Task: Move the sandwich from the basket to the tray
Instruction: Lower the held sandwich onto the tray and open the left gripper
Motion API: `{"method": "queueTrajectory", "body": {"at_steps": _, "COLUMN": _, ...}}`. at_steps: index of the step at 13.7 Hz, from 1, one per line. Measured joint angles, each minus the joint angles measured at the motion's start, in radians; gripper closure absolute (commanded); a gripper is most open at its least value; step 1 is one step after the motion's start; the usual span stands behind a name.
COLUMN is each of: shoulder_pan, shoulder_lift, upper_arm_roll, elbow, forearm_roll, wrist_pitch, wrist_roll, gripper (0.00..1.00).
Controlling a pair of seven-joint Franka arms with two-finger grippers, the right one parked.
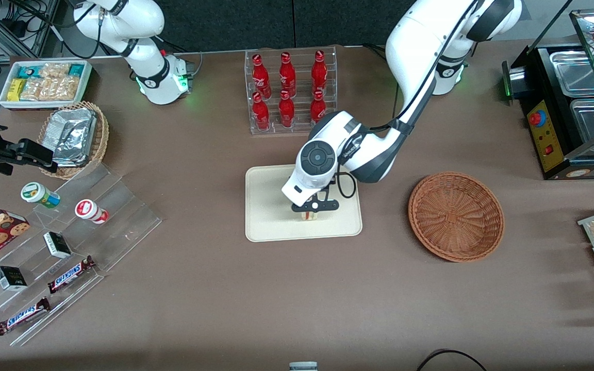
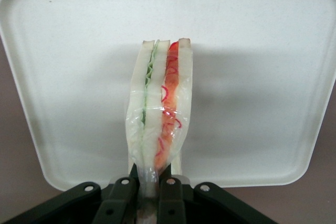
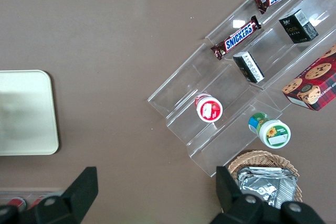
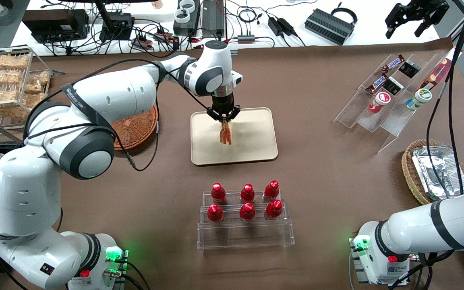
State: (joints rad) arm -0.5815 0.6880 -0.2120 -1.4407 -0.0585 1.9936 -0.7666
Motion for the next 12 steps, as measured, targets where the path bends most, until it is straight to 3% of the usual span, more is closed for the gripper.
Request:
{"method": "queueTrajectory", "body": {"at_steps": 10, "shoulder_pan": -0.014, "shoulder_lift": 0.056, "upper_arm_roll": 0.001, "elbow": 0.004, "forearm_roll": 0.050, "wrist_pitch": 0.064, "wrist_roll": -0.103, "gripper": 1.00}}
{"method": "queueTrajectory", "body": {"at_steps": 11, "shoulder_pan": -0.014, "shoulder_lift": 0.056, "upper_arm_roll": 0.000, "elbow": 0.005, "forearm_roll": 0.050, "wrist_pitch": 0.064, "wrist_roll": -0.105, "gripper": 0.95}}
{"method": "queueTrajectory", "body": {"at_steps": 12, "shoulder_pan": -0.014, "shoulder_lift": 0.056, "upper_arm_roll": 0.001, "elbow": 0.005, "forearm_roll": 0.050, "wrist_pitch": 0.064, "wrist_roll": -0.107, "gripper": 0.69}}
